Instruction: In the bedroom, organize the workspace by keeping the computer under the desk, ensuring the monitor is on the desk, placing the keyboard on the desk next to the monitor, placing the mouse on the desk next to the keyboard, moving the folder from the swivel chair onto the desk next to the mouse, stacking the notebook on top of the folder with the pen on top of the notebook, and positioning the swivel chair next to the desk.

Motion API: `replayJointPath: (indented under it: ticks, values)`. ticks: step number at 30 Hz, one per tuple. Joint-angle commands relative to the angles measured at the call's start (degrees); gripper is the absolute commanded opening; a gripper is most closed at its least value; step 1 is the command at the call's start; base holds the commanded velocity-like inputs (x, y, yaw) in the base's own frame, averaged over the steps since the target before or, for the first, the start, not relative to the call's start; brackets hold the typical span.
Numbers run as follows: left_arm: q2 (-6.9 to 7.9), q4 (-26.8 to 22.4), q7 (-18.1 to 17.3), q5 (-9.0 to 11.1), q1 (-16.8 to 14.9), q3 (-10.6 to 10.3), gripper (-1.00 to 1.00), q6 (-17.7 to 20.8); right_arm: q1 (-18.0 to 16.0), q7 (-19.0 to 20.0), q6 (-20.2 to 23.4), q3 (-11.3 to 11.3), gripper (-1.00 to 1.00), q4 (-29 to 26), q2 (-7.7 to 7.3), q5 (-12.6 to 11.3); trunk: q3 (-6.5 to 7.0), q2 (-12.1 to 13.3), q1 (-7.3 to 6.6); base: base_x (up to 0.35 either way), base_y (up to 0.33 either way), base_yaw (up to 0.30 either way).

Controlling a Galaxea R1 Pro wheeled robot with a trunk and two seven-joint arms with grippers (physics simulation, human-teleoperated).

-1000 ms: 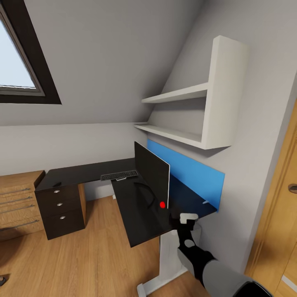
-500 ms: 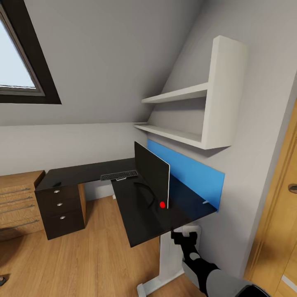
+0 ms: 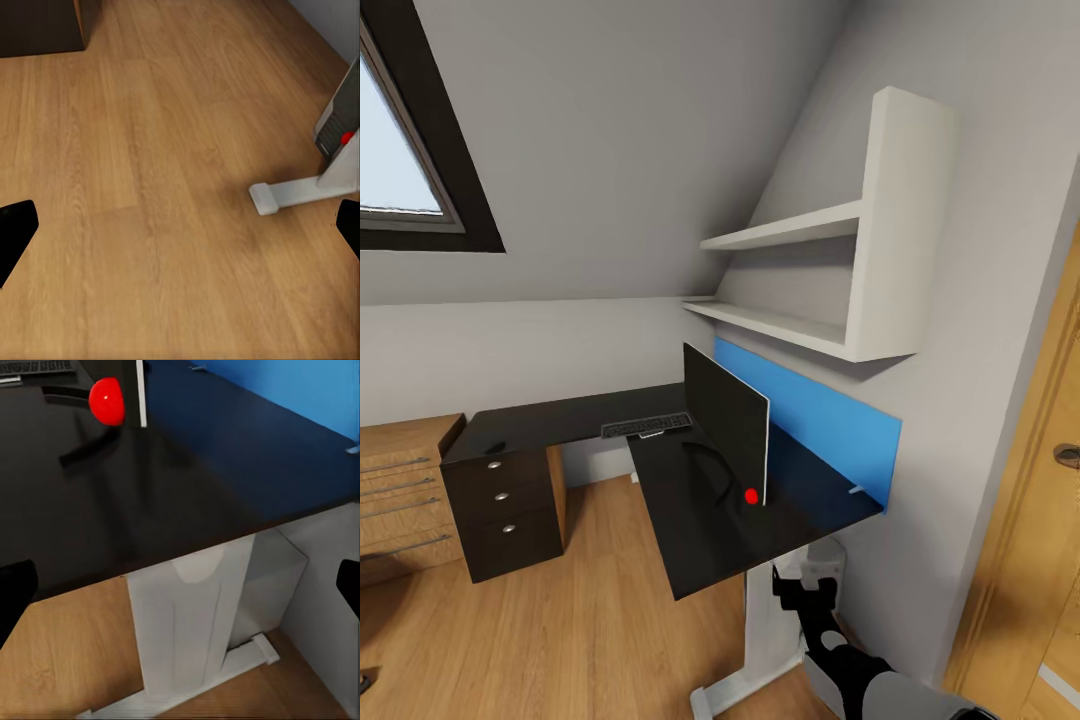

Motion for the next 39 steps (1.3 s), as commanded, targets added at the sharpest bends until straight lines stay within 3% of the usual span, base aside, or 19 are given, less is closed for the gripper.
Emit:
replayJointPath:
  ticks: [1,9,10,11,23,39]
  values:
    - [-0.01,0.0,0.0,0.1,0.0,0.1,1.0,-0.2,0.0,-0.3,-0.1,0.5,1.0,0.1,0.01,-0.4,-0.11,-0.1,0.02,0.0,0.0,-0.155]
    - [0.1,0.0,0.1,0.1,0.0,0.1,1.0,-0.2,0.9,-0.2,-0.1,0.5,1.0,0.8,0.29,-0.3,-0.11,-0.1,0.02,0.0,-0.019,-0.086]
    - [0.08,0.0,0.2,0.1,0.0,0.1,1.0,-0.1,1.3,-0.2,-0.1,0.5,1.0,1.4,1.64,-0.3,-0.11,-0.1,0.02,0.0,-0.293,0.054]
    - [0.08,0.0,0.2,0.1,0.0,0.1,1.0,-0.1,1.3,-0.2,-0.1,0.5,1.0,1.5,1.73,-0.3,-0.11,-0.1,0.02,0.0,-0.302,0.088]
    - [0.07,0.0,0.1,0.1,0.0,0.1,1.0,0.0,1.4,-0.2,-0.6,0.5,1.0,2.1,2.09,-0.3,-0.29,-0.1,0.02,-0.035,-0.307,0.231]
    - [-0.01,0.0,0.0,0.1,0.0,0.1,1.0,-0.1,1.4,-0.3,-2.9,0.6,1.0,2.2,2.41,0.2,-1.06,-0.1,0.02,-0.019,-0.083,0.251]
